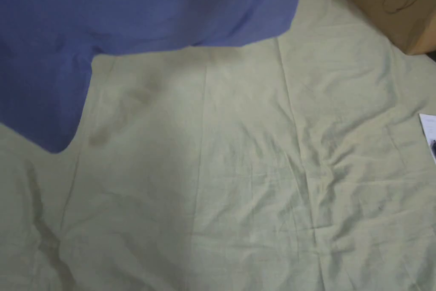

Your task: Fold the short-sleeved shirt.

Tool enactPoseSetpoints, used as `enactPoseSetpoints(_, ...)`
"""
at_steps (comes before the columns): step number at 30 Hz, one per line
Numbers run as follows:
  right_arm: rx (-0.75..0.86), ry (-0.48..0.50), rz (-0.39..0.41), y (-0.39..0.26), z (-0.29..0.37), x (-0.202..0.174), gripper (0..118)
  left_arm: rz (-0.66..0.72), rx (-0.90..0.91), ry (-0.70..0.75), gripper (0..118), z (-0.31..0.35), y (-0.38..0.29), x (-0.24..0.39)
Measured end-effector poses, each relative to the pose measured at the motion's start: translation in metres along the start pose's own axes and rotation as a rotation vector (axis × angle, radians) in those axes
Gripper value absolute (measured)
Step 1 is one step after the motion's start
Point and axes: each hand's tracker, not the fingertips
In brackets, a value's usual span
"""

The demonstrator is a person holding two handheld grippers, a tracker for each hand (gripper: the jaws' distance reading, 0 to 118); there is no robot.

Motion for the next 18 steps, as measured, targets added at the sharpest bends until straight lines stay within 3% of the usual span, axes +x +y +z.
enactPoseSetpoints(3, 0.024, -0.002, -0.047, -0.008, -0.026, -0.003, 4, 0.012, 0.042, 0.029, 0, -0.016, -0.013, 0.012)
enactPoseSetpoints(7, 0.052, -0.018, -0.043, -0.036, -0.042, -0.010, 4, -0.023, 0.055, 0.032, 0, -0.022, -0.049, 0.027)
enactPoseSetpoints(14, 0.011, -0.026, 0.049, -0.111, -0.070, 0.007, 4, -0.068, -0.128, 0.000, 0, -0.042, -0.147, 0.027)
enactPoseSetpoints(18, -0.150, -0.047, 0.075, -0.174, -0.071, 0.026, 4, -0.089, -0.262, -0.025, 0, -0.034, -0.213, 0.019)
